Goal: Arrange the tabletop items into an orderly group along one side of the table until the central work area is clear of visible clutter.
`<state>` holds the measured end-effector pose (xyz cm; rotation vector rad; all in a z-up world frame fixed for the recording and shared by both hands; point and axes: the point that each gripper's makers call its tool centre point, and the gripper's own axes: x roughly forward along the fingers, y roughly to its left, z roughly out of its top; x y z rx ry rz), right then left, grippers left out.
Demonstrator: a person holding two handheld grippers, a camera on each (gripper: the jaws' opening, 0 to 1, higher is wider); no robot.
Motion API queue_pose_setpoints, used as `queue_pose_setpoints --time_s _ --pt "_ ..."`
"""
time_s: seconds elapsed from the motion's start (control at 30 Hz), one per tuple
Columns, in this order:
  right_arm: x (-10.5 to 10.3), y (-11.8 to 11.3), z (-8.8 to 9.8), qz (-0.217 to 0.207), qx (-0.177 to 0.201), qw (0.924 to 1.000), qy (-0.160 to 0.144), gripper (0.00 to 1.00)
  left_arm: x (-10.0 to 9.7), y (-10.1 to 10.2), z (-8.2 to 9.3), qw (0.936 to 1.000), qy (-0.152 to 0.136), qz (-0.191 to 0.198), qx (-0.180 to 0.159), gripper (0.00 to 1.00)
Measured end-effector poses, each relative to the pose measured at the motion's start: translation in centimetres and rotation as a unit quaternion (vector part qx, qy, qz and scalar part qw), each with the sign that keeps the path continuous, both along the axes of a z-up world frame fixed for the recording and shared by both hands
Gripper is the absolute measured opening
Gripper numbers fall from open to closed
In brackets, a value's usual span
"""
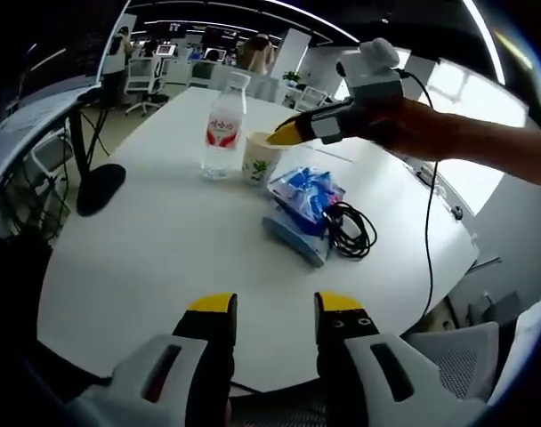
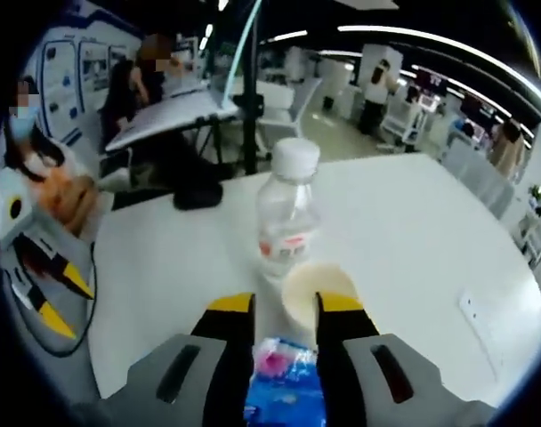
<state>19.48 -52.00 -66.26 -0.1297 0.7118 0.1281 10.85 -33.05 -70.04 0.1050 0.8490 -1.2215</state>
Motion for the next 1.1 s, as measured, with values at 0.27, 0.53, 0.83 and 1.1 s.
queue_pose_setpoints --time_s 0.27,0.53,0.83,1.1 --pt "-3.6 -1.0 0.5 -0.042 0.010 0.9990 -0.009 0.24 -0.4 -0.3 0.0 0.9999 0.011 0.000 -0.007 0.33" --pt "-7.5 -1.7 -0.4 -0.091 0.027 0.9955 -0.007 0.24 -1.1 -0.4 0.4 0.9998 0.012 0.000 -0.014 0.33" --pt "-11.4 -1.4 -1.5 -0.151 0.062 0.9866 -0.010 0.23 -1.3 -0.3 0.2 0.9997 0.019 -0.003 -0.015 0.32" --pt "-14.5 -1.0 -2.8 -0.182 0.076 0.9803 -0.003 0.23 -1.8 -0.7 0.3 0.9995 0.023 -0.014 -0.014 0.32"
